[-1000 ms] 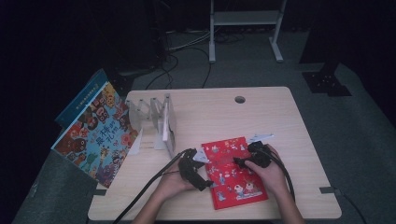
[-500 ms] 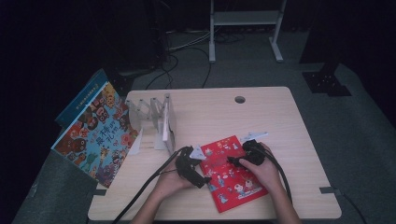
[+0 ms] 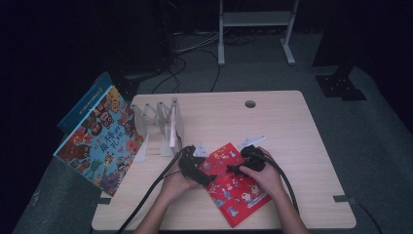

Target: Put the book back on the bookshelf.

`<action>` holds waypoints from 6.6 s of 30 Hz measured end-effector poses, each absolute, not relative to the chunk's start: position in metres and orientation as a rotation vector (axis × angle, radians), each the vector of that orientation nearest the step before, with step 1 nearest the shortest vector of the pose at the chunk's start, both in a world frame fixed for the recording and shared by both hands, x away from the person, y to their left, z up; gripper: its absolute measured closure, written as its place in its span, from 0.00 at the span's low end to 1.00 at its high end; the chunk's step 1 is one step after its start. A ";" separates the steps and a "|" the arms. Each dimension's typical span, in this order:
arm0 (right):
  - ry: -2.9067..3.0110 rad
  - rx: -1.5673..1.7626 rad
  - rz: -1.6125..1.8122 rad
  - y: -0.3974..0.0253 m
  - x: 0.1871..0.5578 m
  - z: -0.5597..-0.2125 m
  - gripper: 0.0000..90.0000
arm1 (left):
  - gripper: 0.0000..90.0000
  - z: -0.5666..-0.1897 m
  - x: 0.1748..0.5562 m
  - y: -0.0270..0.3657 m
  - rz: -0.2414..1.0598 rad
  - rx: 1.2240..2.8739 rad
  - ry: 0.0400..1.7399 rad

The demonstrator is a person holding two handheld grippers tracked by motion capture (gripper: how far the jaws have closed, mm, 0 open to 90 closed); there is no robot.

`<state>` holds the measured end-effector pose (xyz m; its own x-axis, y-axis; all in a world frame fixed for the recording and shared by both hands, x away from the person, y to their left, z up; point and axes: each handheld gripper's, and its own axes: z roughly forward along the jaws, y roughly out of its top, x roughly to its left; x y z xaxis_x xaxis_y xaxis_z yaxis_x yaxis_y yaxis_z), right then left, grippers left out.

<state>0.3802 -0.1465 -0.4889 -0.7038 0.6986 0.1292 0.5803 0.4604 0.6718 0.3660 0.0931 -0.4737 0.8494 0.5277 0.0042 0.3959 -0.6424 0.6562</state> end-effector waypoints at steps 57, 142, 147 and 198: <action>2.459 1.062 1.006 -0.268 0.286 -0.500 0.11 | 0.00 -0.490 0.375 0.086 0.201 2.282 0.809; 2.357 1.089 1.059 -0.211 0.234 -0.510 0.00 | 0.14 -0.415 0.385 0.086 0.161 2.086 0.740; 2.362 1.088 1.047 -0.210 0.235 -0.509 0.00 | 0.15 -0.396 0.381 0.084 0.165 2.109 0.685; 2.369 1.104 1.039 -0.206 0.238 -0.508 0.00 | 0.82 -0.311 0.348 0.075 0.136 2.127 0.375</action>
<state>0.2375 -0.2060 -0.5080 -0.6466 0.7628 0.0100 0.5241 0.4347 0.7323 0.3479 0.0752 -0.3108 0.9469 0.3179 -0.0476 0.2138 -0.5121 0.8319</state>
